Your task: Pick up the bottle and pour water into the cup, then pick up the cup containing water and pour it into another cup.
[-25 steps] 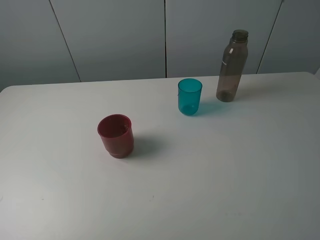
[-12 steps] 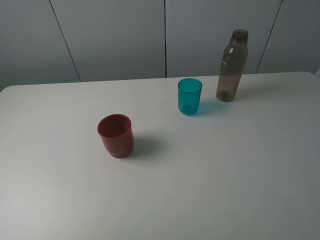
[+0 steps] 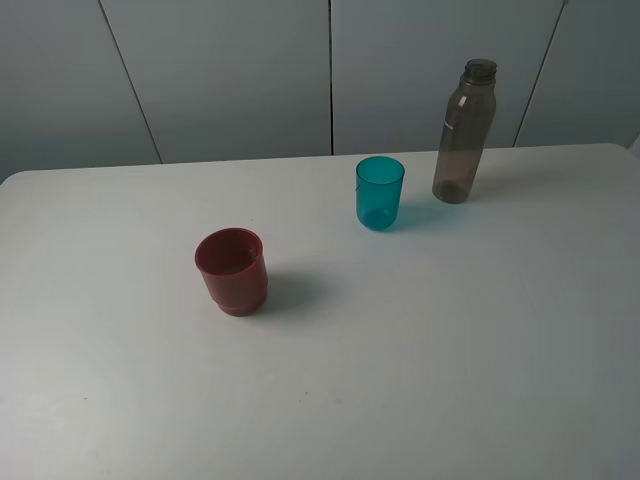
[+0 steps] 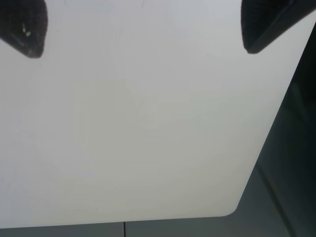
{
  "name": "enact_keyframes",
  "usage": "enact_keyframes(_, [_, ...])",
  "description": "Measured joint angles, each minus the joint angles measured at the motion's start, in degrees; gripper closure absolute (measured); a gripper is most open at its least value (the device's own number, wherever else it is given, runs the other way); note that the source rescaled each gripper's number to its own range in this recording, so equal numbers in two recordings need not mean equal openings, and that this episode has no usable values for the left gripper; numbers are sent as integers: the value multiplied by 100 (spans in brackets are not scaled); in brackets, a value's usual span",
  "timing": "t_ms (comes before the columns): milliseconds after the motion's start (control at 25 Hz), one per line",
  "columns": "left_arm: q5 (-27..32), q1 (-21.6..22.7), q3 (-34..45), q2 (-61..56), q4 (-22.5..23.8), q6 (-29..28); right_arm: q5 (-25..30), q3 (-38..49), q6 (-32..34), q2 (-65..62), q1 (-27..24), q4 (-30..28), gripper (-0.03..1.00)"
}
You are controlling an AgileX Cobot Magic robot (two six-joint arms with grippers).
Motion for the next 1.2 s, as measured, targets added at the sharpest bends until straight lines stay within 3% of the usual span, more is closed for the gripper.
enact_keyframes(320, [0, 0, 0, 0, 0, 0, 15, -7, -11, 0, 0, -345, -3])
enact_keyframes(520, [0, 0, 0, 0, 0, 40, -604, 171, 60, -4, 0, 149, -3])
enact_keyframes(920, [0, 0, 0, 0, 0, 40, -678, 180, -158, -28, 0, 376, -3])
enact_keyframes(1040, [0, 0, 0, 0, 0, 40, -678, 180, -197, -28, -229, 406, -3])
enact_keyframes(1200, [0, 0, 0, 0, 0, 40, -678, 180, -212, -28, -1025, 406, -3])
